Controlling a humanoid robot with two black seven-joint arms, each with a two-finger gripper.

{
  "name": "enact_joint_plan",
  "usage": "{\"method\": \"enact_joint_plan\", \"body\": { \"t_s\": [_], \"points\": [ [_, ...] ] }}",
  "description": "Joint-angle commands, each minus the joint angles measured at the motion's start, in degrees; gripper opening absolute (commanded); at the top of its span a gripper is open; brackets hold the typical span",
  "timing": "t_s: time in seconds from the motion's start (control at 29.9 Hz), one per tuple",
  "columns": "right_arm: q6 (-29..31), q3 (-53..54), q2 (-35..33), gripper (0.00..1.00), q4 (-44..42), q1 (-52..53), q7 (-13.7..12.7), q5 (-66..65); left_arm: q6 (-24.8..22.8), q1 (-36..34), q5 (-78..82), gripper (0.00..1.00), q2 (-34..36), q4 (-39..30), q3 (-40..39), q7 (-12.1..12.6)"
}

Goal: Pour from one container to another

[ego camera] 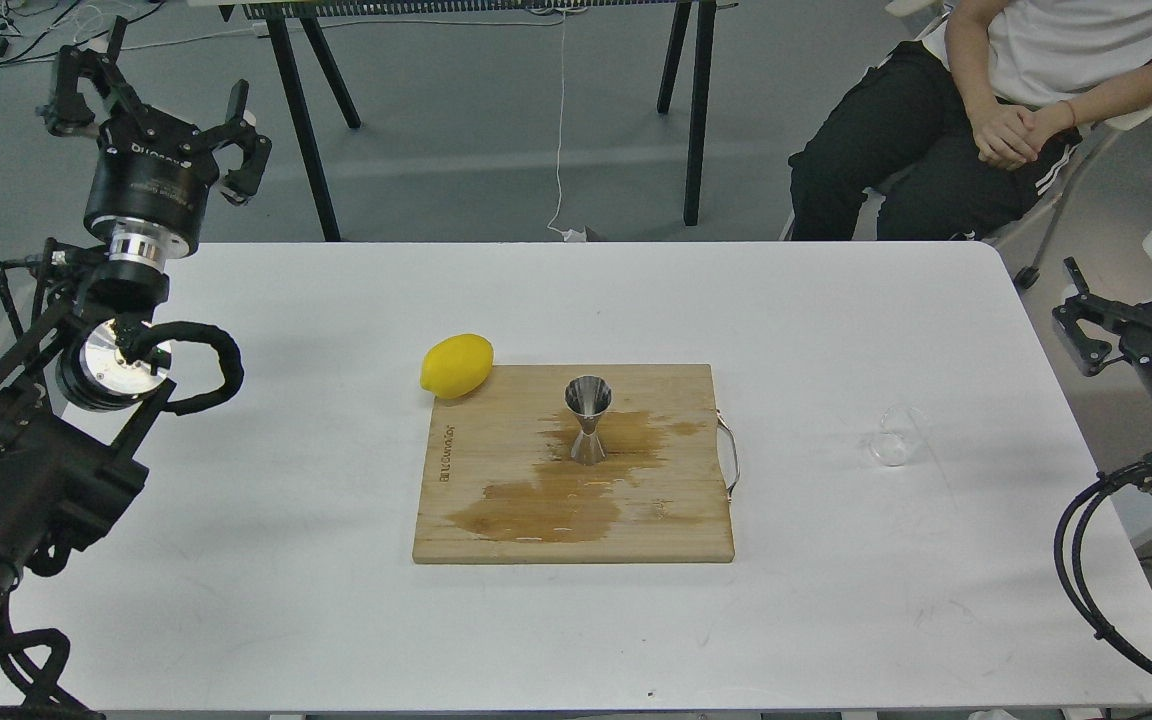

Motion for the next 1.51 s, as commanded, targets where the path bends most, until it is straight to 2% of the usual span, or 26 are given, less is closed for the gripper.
{"method": "enact_joint_plan", "body": {
  "t_s": [0.0,0.27,0.5,0.64,0.77,0.94,1.47],
  "points": [
    [-3.89,1.02,2.90,0.99,4.57,-5.83,0.06,0.32,0.12,1.17,-0.11,1.00,0.04,0.01,-0.15,-0.20],
    [-8.29,0.05,10.37,0.99,5.80,-13.48,-0.20,0.41,0.39,2.67,-0.02,1.00,0.92,-0.08,-0.24,-0.47],
    [-12.33,-4.52,11.17,0.99,5.02,-13.05,-0.55,0.41,0.65,2.14,-0.02,1.00,1.00,-0.08,-0.15,-0.29],
    [-13.48,-5.05,13.09,0.99,0.55,-9.90,-0.82,0.41,1.09,2.23,0.07,1.00,1.09,-0.34,0.11,-0.20],
    [-13.48,-5.05,16.79,0.99,-5.17,-6.12,-3.01,0.41,1.27,2.41,0.16,1.00,1.35,-0.34,0.11,-0.12],
    [-13.48,-5.22,19.07,0.99,-11.15,-1.64,-3.45,0.41,1.27,2.14,0.16,1.00,2.41,-0.34,0.38,-0.03],
    [-12.86,-5.66,25.05,0.99,-19.42,6.90,-4.69,-0.20,2.14,2.23,0.24,1.00,3.38,-0.34,0.55,-0.38]
  ]
}}
